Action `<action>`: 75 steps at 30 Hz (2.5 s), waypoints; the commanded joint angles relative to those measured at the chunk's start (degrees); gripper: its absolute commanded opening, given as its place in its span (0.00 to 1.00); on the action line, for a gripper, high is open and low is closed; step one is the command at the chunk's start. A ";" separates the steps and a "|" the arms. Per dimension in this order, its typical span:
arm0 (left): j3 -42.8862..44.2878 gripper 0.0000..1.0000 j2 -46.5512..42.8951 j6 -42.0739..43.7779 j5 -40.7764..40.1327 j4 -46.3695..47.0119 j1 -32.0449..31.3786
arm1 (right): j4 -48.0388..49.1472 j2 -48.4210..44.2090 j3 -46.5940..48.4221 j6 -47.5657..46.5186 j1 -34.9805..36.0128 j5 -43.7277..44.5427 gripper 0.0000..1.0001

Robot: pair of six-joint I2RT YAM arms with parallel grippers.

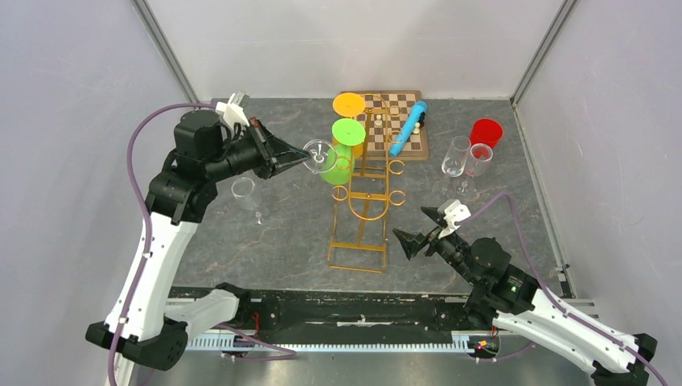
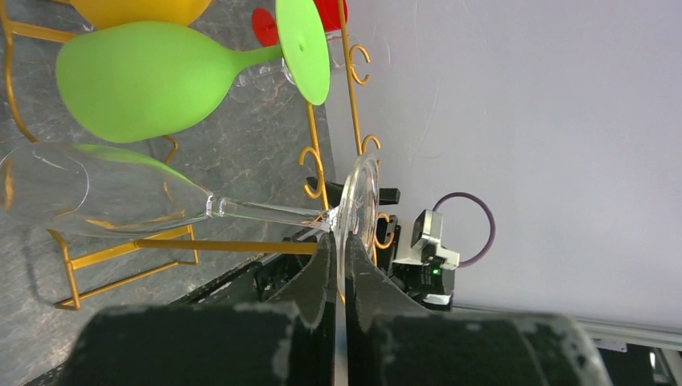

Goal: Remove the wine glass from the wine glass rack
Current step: Pick up the wine glass from the wine rack, then place the wine glass at the center of the board.

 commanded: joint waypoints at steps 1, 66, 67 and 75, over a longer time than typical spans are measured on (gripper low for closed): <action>2.62 0.02 -3.00 5.52 0.09 -0.91 0.31 | -1.26 -0.21 4.55 1.00 0.03 -0.15 0.95; -21.83 0.02 -21.82 34.98 -7.17 -5.32 -6.44 | 13.36 13.71 -1.47 49.16 6.66 -15.59 0.98; -21.51 0.02 -21.27 35.03 -9.49 -5.38 -8.18 | 13.49 13.84 -1.50 49.08 6.62 -15.53 0.98; -20.08 0.02 -17.86 33.00 -32.78 -4.68 -28.24 | 13.66 12.54 -2.87 48.85 6.62 -15.10 0.98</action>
